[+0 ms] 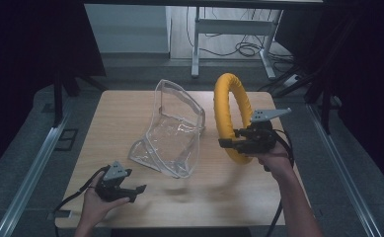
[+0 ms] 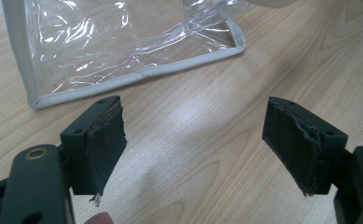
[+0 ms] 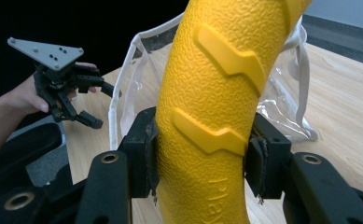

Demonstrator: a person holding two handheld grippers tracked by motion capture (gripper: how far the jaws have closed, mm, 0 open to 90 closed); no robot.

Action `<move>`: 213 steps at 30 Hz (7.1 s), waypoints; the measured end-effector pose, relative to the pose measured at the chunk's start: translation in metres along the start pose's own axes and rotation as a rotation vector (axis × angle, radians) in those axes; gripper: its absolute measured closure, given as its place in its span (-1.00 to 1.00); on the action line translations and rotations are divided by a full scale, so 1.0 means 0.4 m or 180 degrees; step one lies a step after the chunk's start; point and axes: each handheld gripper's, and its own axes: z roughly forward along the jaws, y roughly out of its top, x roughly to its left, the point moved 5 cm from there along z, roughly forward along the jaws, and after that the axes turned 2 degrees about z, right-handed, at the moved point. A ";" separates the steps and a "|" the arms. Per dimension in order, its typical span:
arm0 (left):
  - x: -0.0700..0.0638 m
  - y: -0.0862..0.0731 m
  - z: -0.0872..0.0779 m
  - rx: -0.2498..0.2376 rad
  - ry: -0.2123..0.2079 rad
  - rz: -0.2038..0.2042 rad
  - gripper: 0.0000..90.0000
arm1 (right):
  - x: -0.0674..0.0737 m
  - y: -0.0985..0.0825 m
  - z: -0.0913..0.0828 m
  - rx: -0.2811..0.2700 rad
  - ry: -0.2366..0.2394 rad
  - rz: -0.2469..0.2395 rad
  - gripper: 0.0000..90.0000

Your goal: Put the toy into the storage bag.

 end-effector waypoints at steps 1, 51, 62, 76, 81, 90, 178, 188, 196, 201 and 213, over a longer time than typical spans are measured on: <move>0.000 0.000 0.000 0.0001 0.0000 0.0002 -0.53 | 0.000 0.001 0.000 -0.0023 0.0008 0.0006 0.14; -0.001 -0.003 0.006 0.0037 0.0003 0.0016 -0.53 | 0.055 0.100 0.002 -0.0769 0.0331 0.0107 0.14; -0.002 -0.003 0.007 0.0034 -0.0005 0.0019 -0.53 | 0.088 0.145 -0.002 -0.0863 0.0379 0.0025 0.14; -0.002 -0.002 0.006 0.0032 -0.0022 0.0016 -0.53 | 0.153 0.221 0.004 -0.1009 0.0541 -0.0140 0.14; -0.002 -0.002 0.007 0.0039 -0.0020 0.0022 -0.53 | 0.175 0.238 0.020 -0.1022 0.0594 -0.0189 0.14; -0.003 -0.003 0.008 0.0045 -0.0031 0.0014 -0.53 | 0.219 0.264 0.052 -0.1005 0.0737 -0.0268 0.14; -0.003 -0.008 0.013 0.0083 -0.0009 0.0058 -0.54 | 0.179 0.119 0.317 -0.0340 0.1189 0.0172 0.12; -0.004 -0.010 0.014 0.0126 -0.0020 0.0077 -0.54 | 0.138 0.094 0.333 -0.0379 0.1159 0.0328 0.07; -0.004 -0.011 0.016 0.0144 -0.0017 0.0079 -0.55 | 0.124 0.081 0.332 -0.0384 0.0554 0.0103 0.02; -0.005 -0.011 0.017 0.0148 -0.0019 0.0082 -0.55 | 0.122 0.079 0.333 -0.0409 0.0500 0.0105 -0.07; -0.006 -0.011 0.016 0.0141 -0.0019 0.0070 -0.55 | 0.118 0.064 0.281 -0.0593 0.0331 0.0010 -0.29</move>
